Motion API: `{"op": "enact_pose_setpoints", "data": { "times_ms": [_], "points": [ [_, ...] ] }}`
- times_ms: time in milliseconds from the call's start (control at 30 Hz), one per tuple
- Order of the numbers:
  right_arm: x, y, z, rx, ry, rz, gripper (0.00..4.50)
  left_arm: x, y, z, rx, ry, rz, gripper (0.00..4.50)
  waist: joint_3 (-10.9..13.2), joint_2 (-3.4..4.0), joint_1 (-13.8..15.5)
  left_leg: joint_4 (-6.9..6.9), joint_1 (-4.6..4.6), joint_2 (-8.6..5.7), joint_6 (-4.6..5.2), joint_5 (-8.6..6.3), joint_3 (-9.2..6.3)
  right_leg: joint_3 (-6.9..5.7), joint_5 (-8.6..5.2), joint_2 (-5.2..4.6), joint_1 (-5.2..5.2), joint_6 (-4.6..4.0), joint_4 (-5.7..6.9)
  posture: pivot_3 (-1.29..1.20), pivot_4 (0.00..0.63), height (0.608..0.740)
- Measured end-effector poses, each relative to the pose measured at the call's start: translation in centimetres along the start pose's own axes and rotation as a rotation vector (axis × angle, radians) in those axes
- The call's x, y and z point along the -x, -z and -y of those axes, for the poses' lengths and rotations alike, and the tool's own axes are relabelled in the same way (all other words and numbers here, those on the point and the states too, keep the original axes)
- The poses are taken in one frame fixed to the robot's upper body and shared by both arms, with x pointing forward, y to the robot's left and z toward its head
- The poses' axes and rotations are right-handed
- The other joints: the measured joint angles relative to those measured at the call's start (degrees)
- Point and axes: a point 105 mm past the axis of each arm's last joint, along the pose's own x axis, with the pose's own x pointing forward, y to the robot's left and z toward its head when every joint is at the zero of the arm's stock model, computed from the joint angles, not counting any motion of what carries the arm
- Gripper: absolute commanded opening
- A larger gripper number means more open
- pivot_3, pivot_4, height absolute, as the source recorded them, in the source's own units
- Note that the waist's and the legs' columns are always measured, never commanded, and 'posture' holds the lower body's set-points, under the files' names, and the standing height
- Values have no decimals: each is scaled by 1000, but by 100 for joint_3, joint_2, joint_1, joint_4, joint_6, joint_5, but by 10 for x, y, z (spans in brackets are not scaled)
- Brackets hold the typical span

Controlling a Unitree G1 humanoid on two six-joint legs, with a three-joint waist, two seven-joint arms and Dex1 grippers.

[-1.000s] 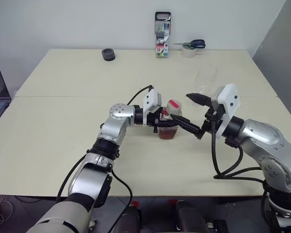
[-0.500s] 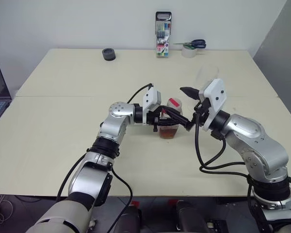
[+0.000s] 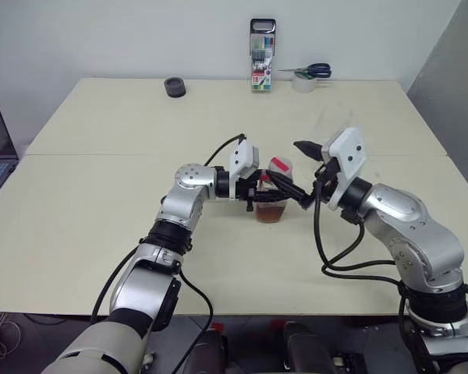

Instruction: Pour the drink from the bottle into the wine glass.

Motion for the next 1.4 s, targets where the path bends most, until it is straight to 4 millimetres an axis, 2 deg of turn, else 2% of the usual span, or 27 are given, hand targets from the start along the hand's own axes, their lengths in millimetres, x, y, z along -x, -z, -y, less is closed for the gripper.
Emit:
{"op": "enact_pose_setpoints", "data": {
  "times_ms": [1100,1400],
  "points": [
    [14,1,0,-38,-13,-29,4500,1,4,0,12,-4,-4,1690,0,0,2,0,0,0,1,-1,0,0,0,0,0,0,0,0,150,740],
    [17,-4,-13,-82,-87,-15,4500,0,4,0,13,-3,-2,1690,0,0,2,0,0,0,2,-1,0,0,0,0,0,0,0,0,150,740]
  ]
}}
